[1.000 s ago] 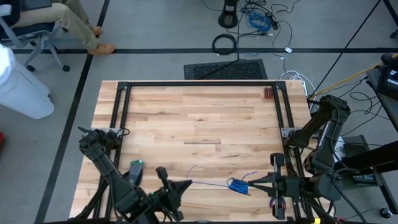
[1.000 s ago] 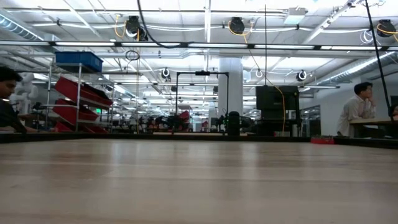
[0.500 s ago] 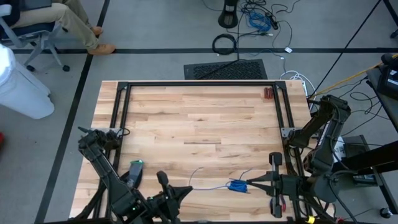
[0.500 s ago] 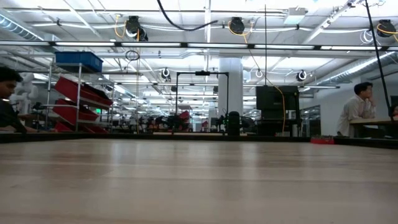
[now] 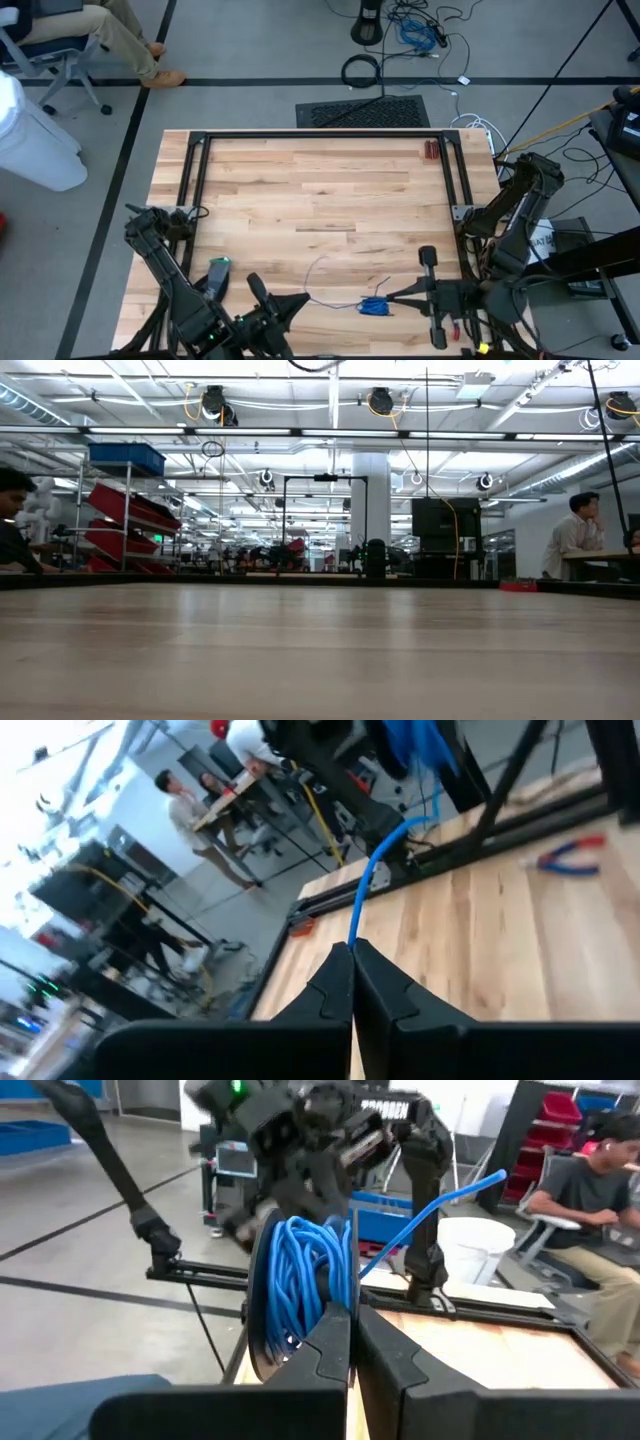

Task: Coil cords
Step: Coil the blue wire onto the spool

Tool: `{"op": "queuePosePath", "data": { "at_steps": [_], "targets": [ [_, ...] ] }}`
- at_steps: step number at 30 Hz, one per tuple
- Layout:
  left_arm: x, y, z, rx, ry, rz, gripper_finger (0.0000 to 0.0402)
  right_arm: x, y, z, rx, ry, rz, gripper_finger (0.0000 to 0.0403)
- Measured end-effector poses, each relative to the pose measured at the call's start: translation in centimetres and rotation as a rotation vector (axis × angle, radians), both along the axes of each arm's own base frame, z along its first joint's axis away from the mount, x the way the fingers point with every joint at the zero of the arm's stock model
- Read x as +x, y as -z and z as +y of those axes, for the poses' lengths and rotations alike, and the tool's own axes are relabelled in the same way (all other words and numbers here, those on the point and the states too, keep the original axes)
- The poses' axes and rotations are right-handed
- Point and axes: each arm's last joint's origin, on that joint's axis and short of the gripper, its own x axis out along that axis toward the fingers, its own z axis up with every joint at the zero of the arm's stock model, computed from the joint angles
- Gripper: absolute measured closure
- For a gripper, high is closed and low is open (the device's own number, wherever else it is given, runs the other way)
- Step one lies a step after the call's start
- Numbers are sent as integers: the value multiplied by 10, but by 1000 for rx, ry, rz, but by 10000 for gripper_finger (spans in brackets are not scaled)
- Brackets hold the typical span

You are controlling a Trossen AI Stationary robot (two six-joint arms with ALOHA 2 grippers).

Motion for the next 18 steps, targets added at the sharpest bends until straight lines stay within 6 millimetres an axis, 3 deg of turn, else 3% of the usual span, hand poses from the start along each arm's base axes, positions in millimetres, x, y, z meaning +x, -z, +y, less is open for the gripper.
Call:
{"op": "queuePosePath", "data": {
  "at_steps": [5,9,18],
  "targets": [
    [-7,-21,9,-151,-20,-104,401,7,4,-6,-4,28,27,403],
    [-9,-26,12,-288,-19,-156,401,12,5,-11,-16,53,36,403],
    [17,-28,34,-405,-16,-149,401,22,15,-23,-70,118,105,403]
  ]
}}
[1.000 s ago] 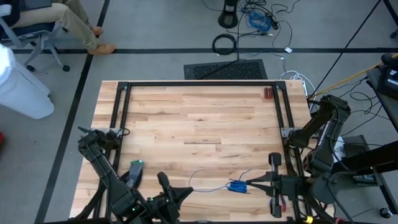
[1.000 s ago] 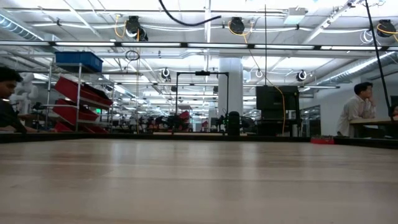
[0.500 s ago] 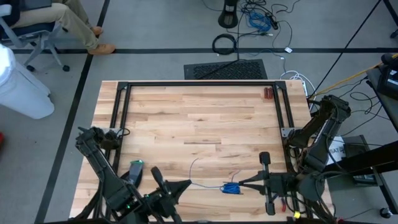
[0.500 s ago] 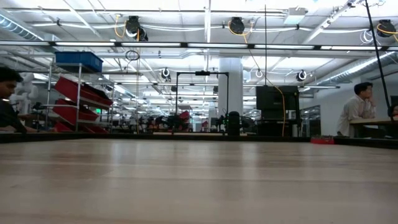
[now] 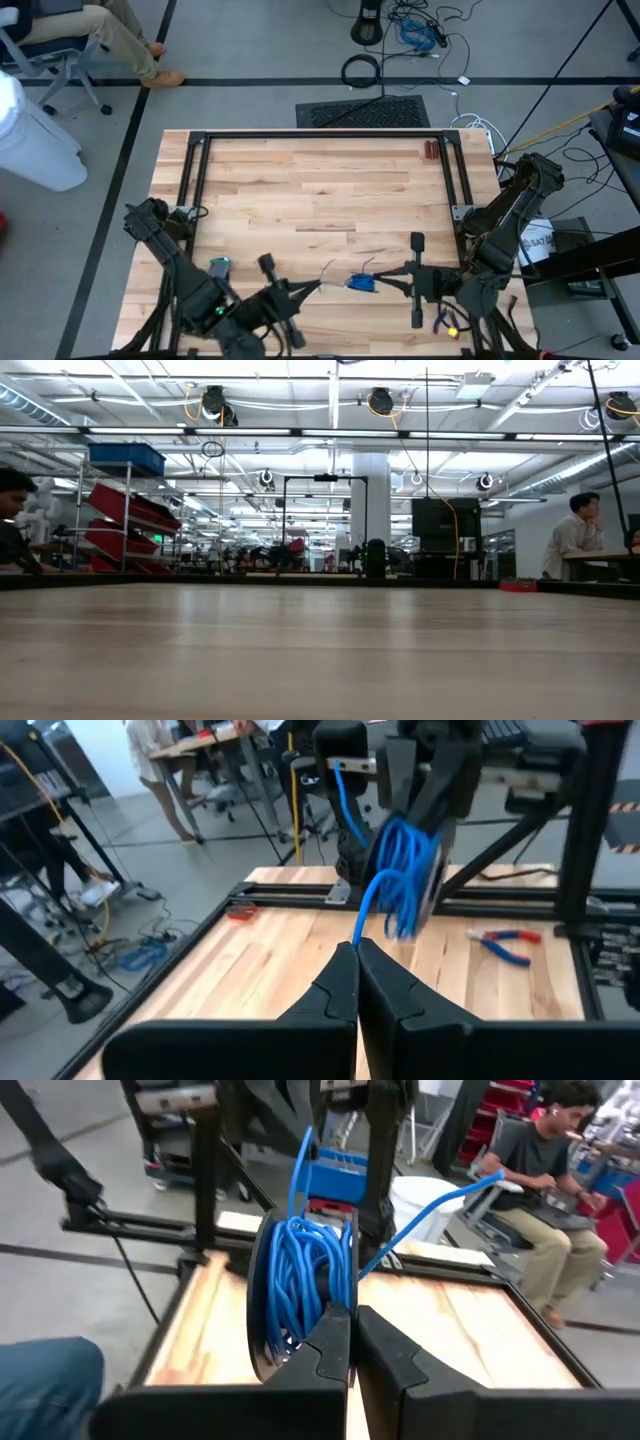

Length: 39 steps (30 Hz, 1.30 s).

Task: Coil cords
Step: Coil the blue wire onto the spool

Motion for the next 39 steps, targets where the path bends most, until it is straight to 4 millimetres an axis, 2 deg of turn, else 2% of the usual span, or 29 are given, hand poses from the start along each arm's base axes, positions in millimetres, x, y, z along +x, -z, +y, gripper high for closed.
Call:
{"op": "queuePosePath", "data": {
  "at_steps": [11,21,30,39],
  "targets": [
    [26,-20,35,-110,36,18,401,7,10,-14,0,101,63,403],
    [43,-22,59,-202,16,-5,401,17,18,-16,-42,233,39,403],
    [53,-27,62,-286,81,-61,401,20,18,-20,-55,345,-3,403],
    [79,-11,56,-280,119,-85,401,22,16,-18,-22,359,-35,403]
  ]
}}
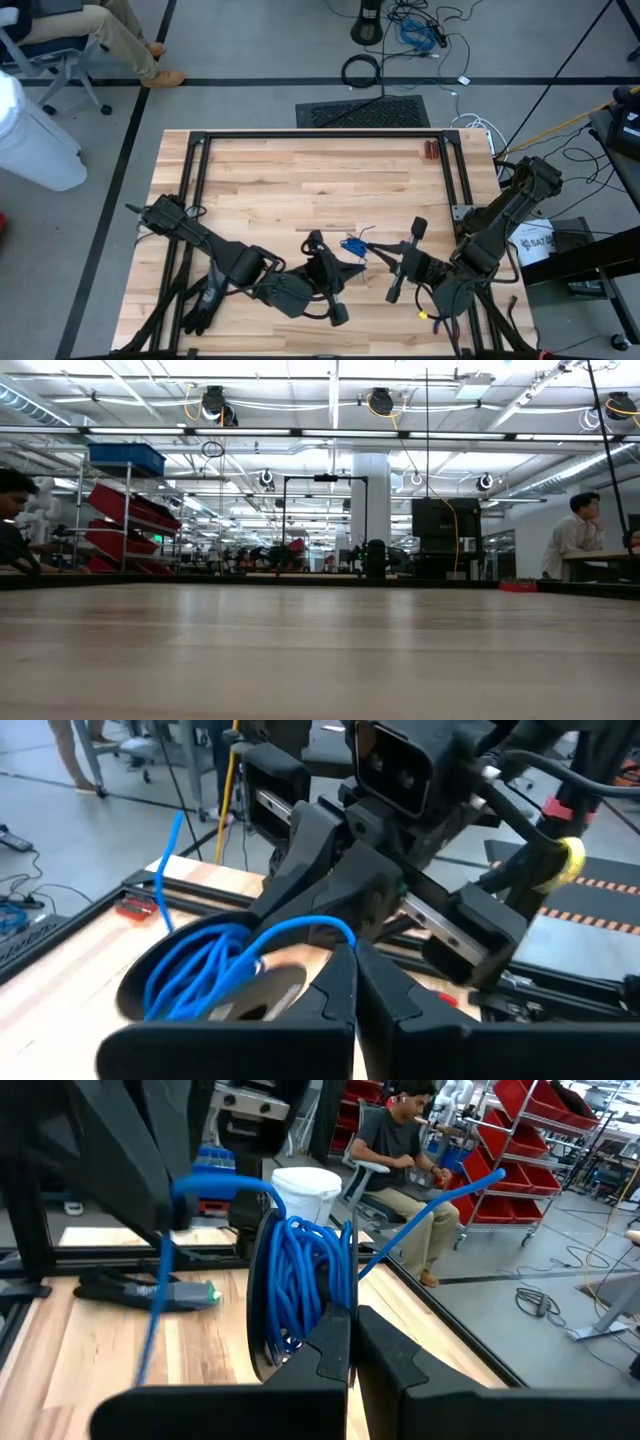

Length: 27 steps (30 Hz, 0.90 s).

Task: Coil cords
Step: Coil the blue wire onto the spool

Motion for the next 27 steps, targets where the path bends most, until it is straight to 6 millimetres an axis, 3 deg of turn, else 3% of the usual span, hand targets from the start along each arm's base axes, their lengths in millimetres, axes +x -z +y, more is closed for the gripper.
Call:
{"op": "queuePosePath", "data": {
  "at_steps": [18,27],
  "targets": [
    [24,26,-4,22,-7,7,399,2,-1,0,13,4,-14,403],
    [30,39,-9,34,19,38,336,1,-5,2,8,-12,-27,403]
  ]
}}
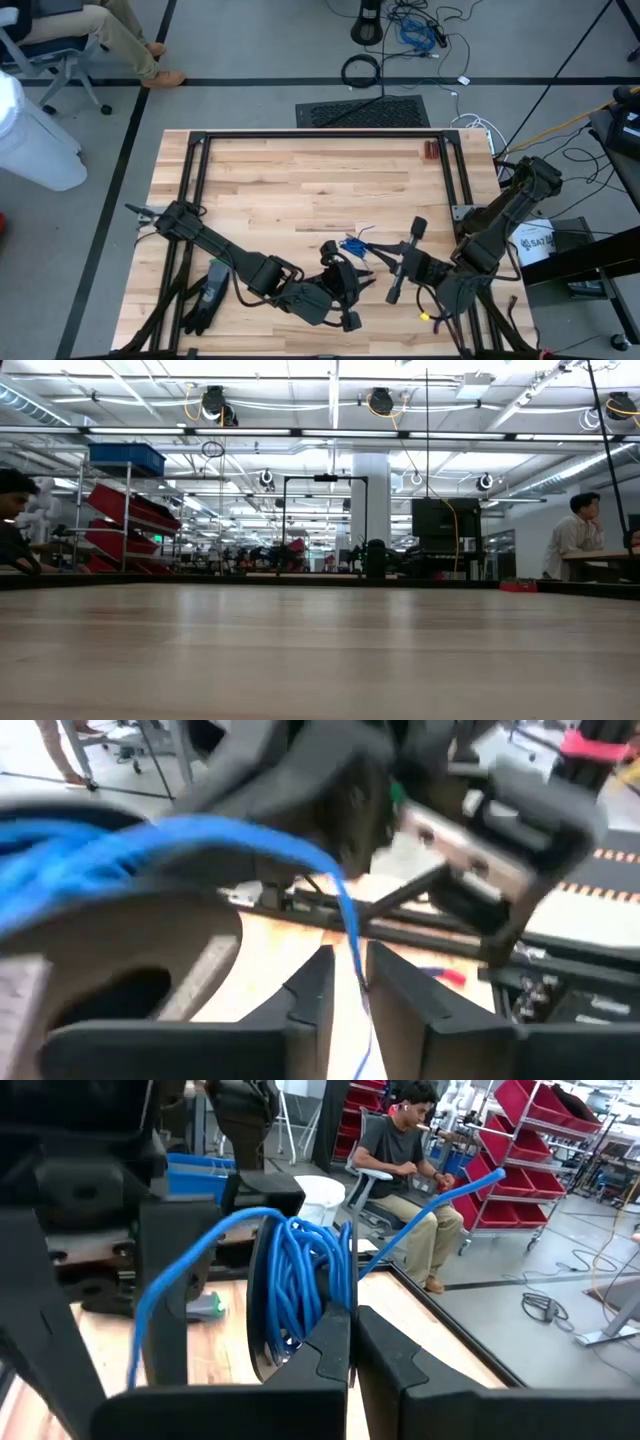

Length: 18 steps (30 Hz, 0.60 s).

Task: Coil cords
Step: Coil the blue wire onto the spool

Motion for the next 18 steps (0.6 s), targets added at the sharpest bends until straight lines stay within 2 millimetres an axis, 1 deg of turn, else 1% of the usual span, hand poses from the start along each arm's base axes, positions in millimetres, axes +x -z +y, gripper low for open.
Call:
{"op": "queuePosePath", "data": {
  "at_steps": [3,5,14,18],
  "targets": [
    [0,3,-4,-4,10,3,316,-2,-1,2,1,-10,-1,403],
    [-1,3,-6,-9,26,4,310,-4,-2,2,3,-17,-4,403],
    [-14,4,-31,-16,119,14,308,-12,-8,5,18,-44,-20,403],
    [-17,8,-39,9,139,24,308,-15,-10,8,18,-61,-30,403]
  ]
}}
